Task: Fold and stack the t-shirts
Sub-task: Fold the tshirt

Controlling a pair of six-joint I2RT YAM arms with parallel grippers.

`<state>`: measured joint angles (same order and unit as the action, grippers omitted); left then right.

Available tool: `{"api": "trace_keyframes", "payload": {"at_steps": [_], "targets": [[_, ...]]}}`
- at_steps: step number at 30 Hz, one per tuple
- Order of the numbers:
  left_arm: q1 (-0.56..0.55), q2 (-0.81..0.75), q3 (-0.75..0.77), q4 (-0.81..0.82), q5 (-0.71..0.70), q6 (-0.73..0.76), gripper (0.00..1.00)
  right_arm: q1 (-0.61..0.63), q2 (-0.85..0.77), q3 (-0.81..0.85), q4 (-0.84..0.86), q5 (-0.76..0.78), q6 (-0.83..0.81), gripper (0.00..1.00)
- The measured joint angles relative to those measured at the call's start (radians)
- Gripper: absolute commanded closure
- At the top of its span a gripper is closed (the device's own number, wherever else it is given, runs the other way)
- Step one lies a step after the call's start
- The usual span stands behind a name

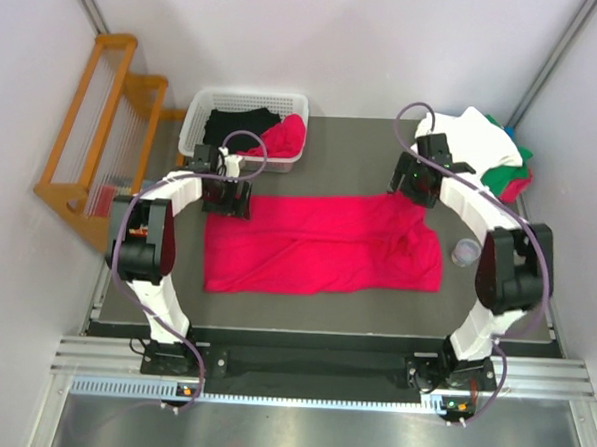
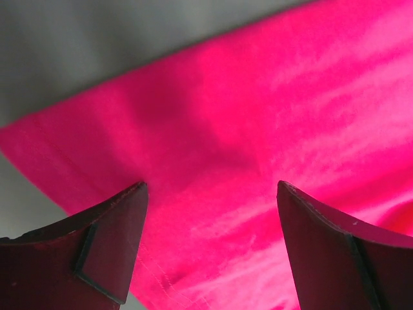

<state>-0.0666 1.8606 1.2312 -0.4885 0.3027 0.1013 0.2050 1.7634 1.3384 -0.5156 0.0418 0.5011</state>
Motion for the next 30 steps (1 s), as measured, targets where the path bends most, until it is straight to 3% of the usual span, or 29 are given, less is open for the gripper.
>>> {"api": "trace_keyframes", "payload": {"at_steps": [6,15,30], "targets": [[0.011,0.008,0.002,0.032,-0.013,0.002,0.15,0.085,-0.236,-0.171,0.010,-0.001,0.000,0.19],[0.063,0.012,-0.006,0.071,0.024,0.003,0.15,0.163,-0.269,-0.441,0.005,-0.056,0.001,0.24],[0.100,-0.024,-0.057,0.098,0.059,0.006,0.15,0.225,-0.271,-0.462,0.010,-0.061,0.001,0.26]]}}
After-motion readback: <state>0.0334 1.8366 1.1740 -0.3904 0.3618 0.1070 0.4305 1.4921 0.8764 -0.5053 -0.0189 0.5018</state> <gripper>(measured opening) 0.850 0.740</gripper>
